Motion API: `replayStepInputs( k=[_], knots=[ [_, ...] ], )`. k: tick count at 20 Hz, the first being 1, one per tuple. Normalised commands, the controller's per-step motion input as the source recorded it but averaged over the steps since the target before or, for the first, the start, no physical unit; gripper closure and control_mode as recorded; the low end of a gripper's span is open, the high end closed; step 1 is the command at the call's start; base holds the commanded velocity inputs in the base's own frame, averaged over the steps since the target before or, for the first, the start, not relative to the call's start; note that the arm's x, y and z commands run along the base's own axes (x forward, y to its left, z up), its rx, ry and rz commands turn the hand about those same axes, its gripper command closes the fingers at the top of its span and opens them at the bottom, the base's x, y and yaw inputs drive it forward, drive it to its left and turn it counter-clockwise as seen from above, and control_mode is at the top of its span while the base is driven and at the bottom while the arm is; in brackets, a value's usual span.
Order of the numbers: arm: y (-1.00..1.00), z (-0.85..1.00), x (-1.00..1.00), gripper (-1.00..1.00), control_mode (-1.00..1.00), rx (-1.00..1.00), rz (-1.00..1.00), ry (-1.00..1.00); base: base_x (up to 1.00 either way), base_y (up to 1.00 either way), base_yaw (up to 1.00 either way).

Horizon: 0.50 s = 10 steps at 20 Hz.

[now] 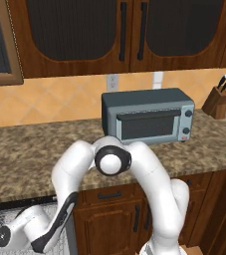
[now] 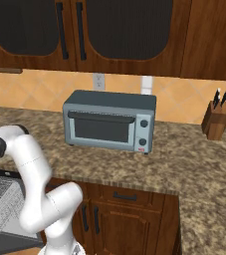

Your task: Pick up the cup and bowl from the counter, place them in the dishwasher, and close the dishwasher door.

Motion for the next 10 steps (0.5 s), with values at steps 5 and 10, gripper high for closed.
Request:
replayStepInputs(
  k=[5, 10],
  knots=[
    [0.0, -0.49, 0.03, 1.0, -1.0, 0.06, 0.01, 0.02, 0.0, 0.0, 0.0],
    [0.0, -0.46, 0.01, 1.0, -1.0, 0.1, 0.03, 0.04, 0.0, 0.0, 0.0]
  ],
)
